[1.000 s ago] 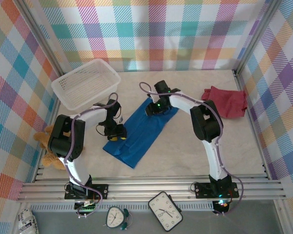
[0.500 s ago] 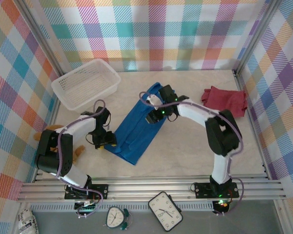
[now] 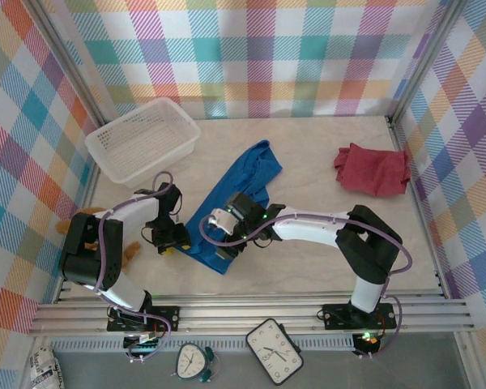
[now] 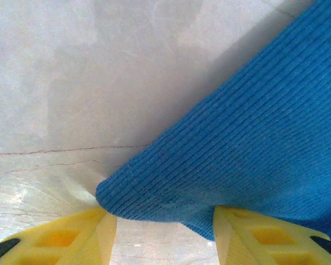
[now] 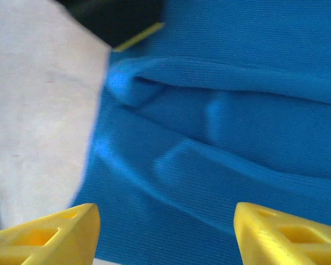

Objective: Fold and stack the tank tops

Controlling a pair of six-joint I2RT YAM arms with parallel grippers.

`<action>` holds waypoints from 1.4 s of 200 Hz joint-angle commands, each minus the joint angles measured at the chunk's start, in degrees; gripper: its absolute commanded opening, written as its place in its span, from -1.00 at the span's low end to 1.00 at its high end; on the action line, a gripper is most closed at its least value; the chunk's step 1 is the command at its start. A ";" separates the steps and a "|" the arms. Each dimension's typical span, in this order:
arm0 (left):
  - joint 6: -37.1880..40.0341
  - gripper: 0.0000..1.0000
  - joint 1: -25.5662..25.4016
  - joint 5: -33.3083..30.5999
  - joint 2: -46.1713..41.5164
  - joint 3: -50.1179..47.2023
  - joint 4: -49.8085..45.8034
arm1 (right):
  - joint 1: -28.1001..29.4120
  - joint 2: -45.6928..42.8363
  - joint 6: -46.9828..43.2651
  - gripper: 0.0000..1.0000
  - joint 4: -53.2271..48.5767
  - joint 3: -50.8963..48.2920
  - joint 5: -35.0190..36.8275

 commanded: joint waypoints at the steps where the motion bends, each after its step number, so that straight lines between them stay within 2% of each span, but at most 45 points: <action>1: 0.15 0.01 0.49 -0.70 0.74 -1.11 2.55 | -4.36 -3.32 0.85 0.32 1.41 -0.79 1.65; 16: 0.41 0.01 0.49 -1.91 0.86 0.01 1.74 | -8.90 -5.47 1.16 0.32 0.87 -1.06 -1.61; 45: -0.48 0.01 0.00 -0.22 -2.14 1.46 0.38 | -19.61 -6.01 4.83 0.31 2.06 -1.04 -7.75; 66: -1.60 0.02 -1.86 -0.42 -5.40 3.06 -2.22 | -27.75 -0.91 8.00 0.25 1.00 3.44 -12.63; 92: -4.41 0.02 -5.28 0.60 -8.08 3.85 -2.78 | -33.15 7.15 9.22 0.15 -2.00 11.56 -14.04; 146: -11.69 -0.07 -17.91 4.54 -6.47 2.27 3.83 | -35.78 21.17 6.82 -0.02 -7.50 26.16 -9.10; 169: -12.48 -0.10 -21.21 4.84 -3.18 1.92 5.95 | -35.94 25.67 5.23 -0.05 -12.03 31.47 -5.95; 199: -11.86 -0.15 -22.52 5.43 2.18 0.85 8.57 | -36.07 30.17 7.07 -0.10 -18.22 37.66 -3.15; 233: -9.75 -0.22 -22.51 2.18 7.17 0.47 5.35 | -37.47 31.32 11.26 -0.10 -20.34 39.62 1.01; 280: -5.87 -0.24 -22.49 -6.32 8.97 1.28 -4.02 | -41.06 35.64 15.94 -0.08 -26.34 47.20 -0.02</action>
